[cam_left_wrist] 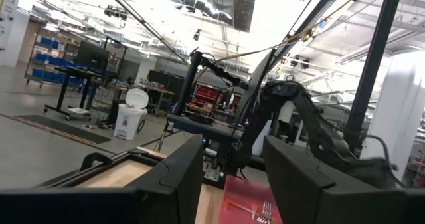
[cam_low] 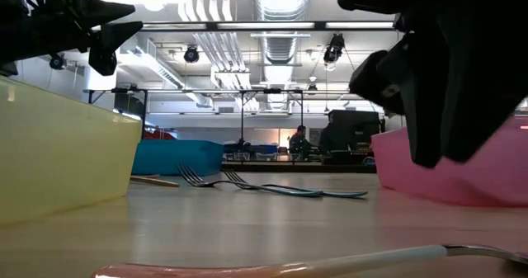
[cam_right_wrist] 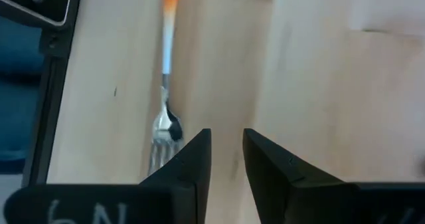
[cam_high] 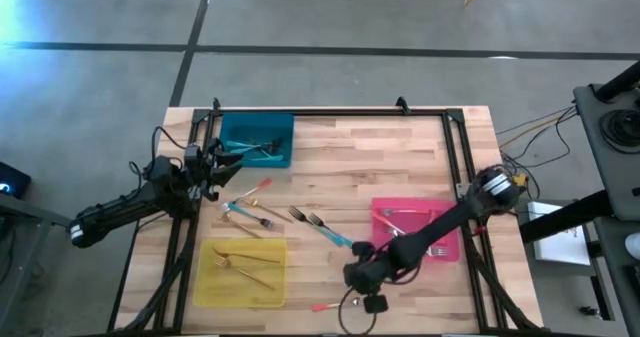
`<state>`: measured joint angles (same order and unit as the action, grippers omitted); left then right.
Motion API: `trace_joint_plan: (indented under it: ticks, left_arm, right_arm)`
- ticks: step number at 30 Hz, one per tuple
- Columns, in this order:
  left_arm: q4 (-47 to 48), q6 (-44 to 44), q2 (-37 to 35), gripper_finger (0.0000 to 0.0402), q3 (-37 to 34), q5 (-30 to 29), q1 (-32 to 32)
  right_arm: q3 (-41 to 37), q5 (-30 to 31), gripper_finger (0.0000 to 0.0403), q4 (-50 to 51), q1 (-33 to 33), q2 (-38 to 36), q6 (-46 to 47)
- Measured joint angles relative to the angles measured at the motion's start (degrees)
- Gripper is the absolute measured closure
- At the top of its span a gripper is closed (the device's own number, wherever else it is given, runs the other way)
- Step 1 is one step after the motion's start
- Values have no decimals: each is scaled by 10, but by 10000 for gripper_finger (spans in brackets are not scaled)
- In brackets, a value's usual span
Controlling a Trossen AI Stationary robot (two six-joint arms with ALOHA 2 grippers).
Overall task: Sort silverware by color (type)
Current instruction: Put the orange fork into the red bin
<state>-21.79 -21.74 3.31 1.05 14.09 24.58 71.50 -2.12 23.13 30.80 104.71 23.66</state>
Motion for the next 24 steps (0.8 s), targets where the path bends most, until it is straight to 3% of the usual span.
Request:
trace_joint_plan:
  ticks: [9,24]
  left_arm:
    - [0,0,0,260,0,0,0]
    - [0,0,1,260,0,0,0]
  right_arm:
    - [94,-40,325,7,17,97,-48]
    - [109,-39,321,5,24,99,-58]
